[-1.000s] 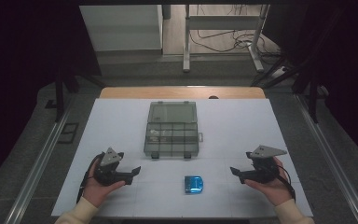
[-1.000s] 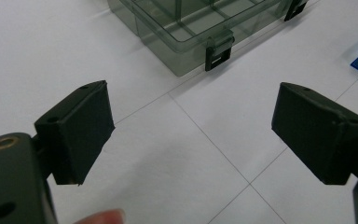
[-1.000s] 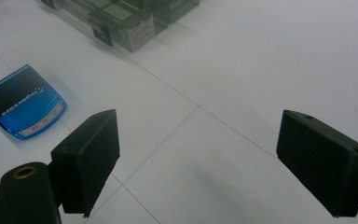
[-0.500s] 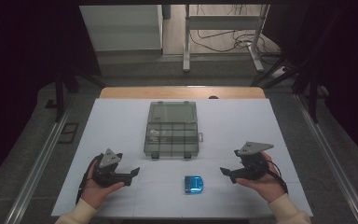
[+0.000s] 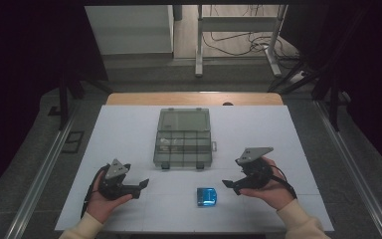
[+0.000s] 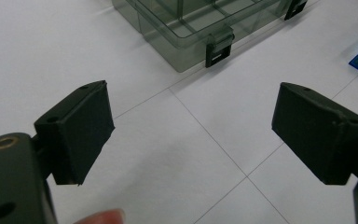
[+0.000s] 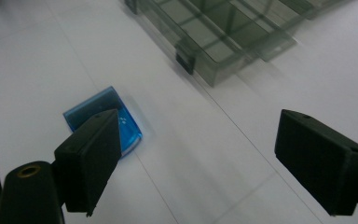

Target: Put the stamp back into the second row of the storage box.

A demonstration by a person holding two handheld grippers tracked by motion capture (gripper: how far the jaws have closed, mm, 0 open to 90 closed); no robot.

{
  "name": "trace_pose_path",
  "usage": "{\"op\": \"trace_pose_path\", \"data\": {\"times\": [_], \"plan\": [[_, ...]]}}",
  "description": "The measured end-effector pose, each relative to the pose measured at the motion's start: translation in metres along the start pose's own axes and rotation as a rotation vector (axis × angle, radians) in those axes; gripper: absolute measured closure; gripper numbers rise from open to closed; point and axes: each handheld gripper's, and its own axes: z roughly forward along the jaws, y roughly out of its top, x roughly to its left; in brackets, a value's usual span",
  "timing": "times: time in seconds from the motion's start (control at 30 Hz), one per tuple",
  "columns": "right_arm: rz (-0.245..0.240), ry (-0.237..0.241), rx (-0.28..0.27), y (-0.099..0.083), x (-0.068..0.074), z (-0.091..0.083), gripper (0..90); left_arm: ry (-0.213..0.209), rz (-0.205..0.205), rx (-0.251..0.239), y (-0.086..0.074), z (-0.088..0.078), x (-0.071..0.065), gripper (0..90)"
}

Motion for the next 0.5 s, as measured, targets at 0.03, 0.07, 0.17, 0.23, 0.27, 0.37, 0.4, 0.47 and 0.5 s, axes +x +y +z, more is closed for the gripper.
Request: {"op": "trace_pose_path", "data": {"times": [0.03,0.07,0.17,0.23,0.27,0.37,0.4,0.47,0.5], "plan": [[-0.01,0.006,0.006,0.003,0.002,0.002,14.7,0.0,0.0,0.0,0.0,0.0,0.0,12.6],[-0.018,0.013,0.009,0.006,0.004,0.003,14.7,0.0,0.001,0.001,0.0,0.0,0.0,12.6],[-0.042,0.032,0.026,0.014,0.009,0.01,14.7,0.0,0.002,0.0,-0.001,0.0,0.0,12.6],[-0.06,0.039,0.044,0.018,0.013,0.014,14.7,-0.002,0.003,0.001,-0.001,0.0,0.0,12.6],[-0.064,0.042,0.051,0.019,0.014,0.016,14.7,-0.001,0.003,0.003,-0.001,0.0,0.0,12.6],[-0.089,0.069,0.08,0.025,0.019,0.024,14.7,-0.001,0.004,0.005,-0.001,0.0,0.001,12.6],[-0.102,0.079,0.085,0.026,0.02,0.027,14.7,-0.002,0.004,0.005,-0.001,-0.001,0.0,12.6],[-0.109,0.099,0.098,0.029,0.022,0.031,14.7,-0.001,0.004,0.005,-0.001,-0.001,0.0,12.6],[-0.115,0.105,0.104,0.031,0.024,0.034,14.7,-0.001,0.004,0.005,-0.001,-0.001,0.0,12.6]]}}
